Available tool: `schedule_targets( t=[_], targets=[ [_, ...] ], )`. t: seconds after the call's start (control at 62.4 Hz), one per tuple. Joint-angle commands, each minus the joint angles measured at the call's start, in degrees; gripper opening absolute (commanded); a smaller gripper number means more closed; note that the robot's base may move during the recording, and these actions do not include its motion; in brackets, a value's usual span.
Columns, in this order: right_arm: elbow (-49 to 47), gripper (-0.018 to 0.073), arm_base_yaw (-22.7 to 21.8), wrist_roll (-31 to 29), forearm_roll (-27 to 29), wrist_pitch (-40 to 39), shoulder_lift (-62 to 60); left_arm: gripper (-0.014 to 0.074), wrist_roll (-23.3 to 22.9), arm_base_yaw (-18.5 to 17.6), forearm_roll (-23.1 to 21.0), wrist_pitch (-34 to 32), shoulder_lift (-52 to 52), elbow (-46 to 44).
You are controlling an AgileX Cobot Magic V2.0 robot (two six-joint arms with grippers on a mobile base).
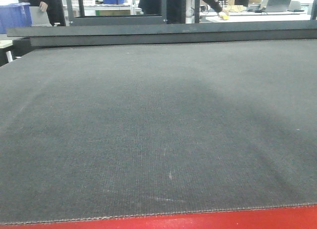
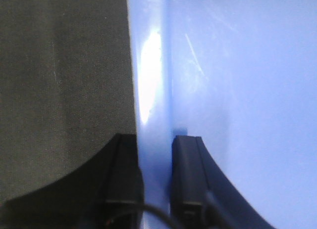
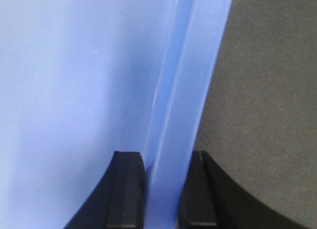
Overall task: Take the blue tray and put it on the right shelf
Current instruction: 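Lift the blue tray off the table with both grippers, then hold the tray in both grippers while the base backs away and turns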
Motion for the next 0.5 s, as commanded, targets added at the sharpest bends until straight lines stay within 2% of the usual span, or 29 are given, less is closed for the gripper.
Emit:
schedule_targets(
  t=[0.0, 0.481],
  targets=[
    [-1.4, 0.0057, 0.36, -1.7, -0.53, -2.64, -2.41, -0.0048, 0.74, -0.25, -0.24, 4.47, -2.06, -1.3],
    [-1.4, 0.0057, 0.36, -1.7, -0.53, -2.64, -2.41, -0.0048, 0.74, -0.25, -0.35, 4.47, -2.06, -1.3]
  ],
)
